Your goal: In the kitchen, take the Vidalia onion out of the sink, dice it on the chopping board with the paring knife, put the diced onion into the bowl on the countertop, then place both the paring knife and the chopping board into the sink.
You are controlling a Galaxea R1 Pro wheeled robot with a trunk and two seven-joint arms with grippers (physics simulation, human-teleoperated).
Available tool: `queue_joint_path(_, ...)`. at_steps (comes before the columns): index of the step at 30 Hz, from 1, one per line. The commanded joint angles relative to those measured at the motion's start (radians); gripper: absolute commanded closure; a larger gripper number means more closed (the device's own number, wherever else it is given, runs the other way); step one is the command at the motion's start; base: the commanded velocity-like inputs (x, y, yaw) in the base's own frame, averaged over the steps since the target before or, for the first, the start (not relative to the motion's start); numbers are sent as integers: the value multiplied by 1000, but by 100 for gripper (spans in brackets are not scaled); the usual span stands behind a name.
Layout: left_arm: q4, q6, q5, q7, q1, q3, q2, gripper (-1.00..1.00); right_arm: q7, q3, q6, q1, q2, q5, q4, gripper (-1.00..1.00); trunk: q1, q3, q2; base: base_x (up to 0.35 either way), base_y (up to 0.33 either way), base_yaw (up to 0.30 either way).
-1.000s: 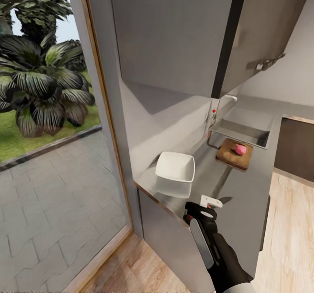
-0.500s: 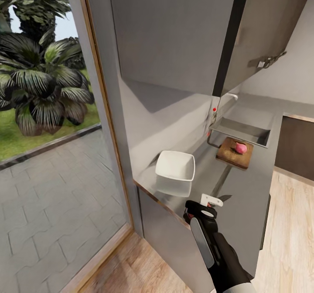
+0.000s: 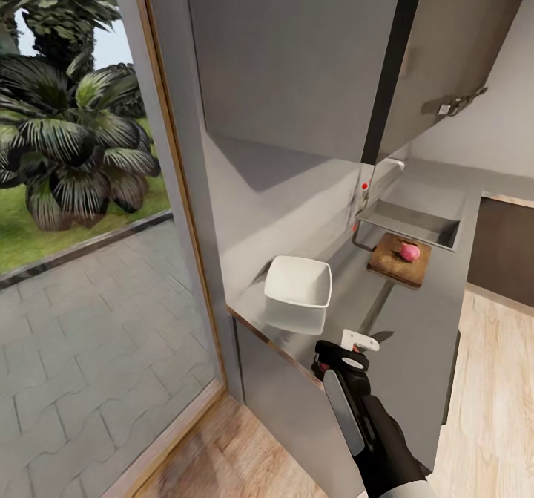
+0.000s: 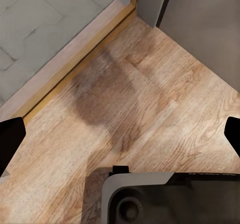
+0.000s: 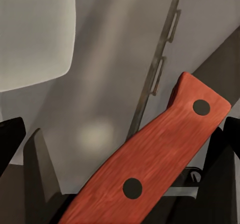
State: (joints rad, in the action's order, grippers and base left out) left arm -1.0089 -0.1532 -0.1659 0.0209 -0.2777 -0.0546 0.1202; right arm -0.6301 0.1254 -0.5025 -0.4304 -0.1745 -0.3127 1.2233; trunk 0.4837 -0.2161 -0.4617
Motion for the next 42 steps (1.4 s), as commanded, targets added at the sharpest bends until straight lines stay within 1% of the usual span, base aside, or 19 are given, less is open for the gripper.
queue_joint_path(1, -1, -2, -11, 2, 0, -2, 1, -100, -8, 1, 1, -1, 0, -22, -34, -100, 1, -2, -1, 0, 0, 0)
queue_joint_path(18, -1, -2, -11, 2, 0, -2, 1, -100, -8, 0, -1, -1, 0, -22, -34, -100, 1, -2, -1, 0, 0, 0)
queue_joint_path(19, 0, -2, -11, 2, 0, -2, 1, -100, -8, 0, -1, -1, 0, -22, -34, 100, 1, -2, -1, 0, 0, 0)
queue_joint_path(34, -1, -2, -10, 2, 0, -2, 1, -100, -10, -1, -2, -1, 0, -22, -34, 100, 1, -1, -1, 0, 0, 0)
queue_joint_path(42, -2, -2, -9, 2, 0, -2, 1, -100, -10, -2, -4, -1, 0, -23, -33, 100, 1, 9, -1, 0, 0, 0)
